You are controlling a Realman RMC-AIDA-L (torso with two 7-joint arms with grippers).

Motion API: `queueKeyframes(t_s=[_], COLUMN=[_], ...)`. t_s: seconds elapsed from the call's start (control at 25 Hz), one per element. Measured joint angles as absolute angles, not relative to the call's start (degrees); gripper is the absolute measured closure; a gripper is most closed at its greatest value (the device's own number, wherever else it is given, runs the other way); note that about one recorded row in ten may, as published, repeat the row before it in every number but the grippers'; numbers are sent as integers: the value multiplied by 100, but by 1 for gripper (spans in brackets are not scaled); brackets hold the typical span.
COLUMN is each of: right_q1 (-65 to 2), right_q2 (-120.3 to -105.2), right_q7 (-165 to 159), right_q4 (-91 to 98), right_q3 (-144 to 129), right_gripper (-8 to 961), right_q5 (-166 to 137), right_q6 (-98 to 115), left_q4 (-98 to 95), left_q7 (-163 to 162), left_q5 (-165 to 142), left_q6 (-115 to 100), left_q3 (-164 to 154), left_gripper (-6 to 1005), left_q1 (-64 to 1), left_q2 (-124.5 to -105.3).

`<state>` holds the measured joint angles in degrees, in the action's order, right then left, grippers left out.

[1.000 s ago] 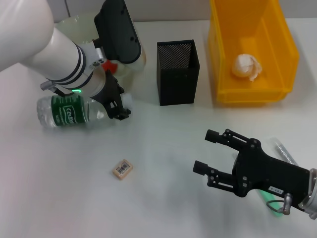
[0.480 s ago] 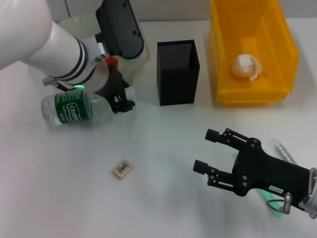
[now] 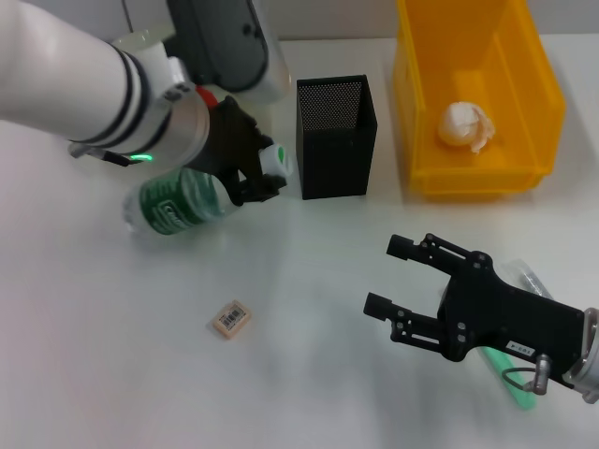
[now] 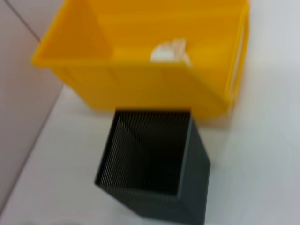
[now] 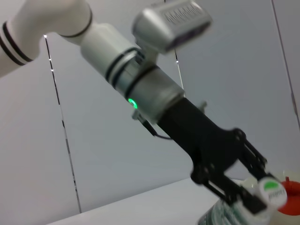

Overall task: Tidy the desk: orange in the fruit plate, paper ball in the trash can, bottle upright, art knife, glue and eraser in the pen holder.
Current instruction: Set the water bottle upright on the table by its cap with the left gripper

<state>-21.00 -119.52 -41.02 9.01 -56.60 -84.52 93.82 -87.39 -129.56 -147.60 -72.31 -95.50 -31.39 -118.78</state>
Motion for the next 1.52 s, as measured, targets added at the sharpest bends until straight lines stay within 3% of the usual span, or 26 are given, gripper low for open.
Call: queueKeyframes(t_s=[0.84,1.52], right_q1=[-2170,-2170], right_q2=[-11961,-11962], right_q7=[-4105,-4102], right_q4=[887,812], right_q3=[-5660,-5660], right_gripper=[169,170], right_q5=[-8446,-8446], right_q6=[9298,9299], left_q4=[-9722,-9998], left_q7=[-12644,-12675], left_q5=[-13519,-13557], left_q6=[-7616,-7637], left_q3=[-8290,-8061], left_gripper=[556,566], left_q1=[-2283,-2160], left_q2=[-11855,-11860])
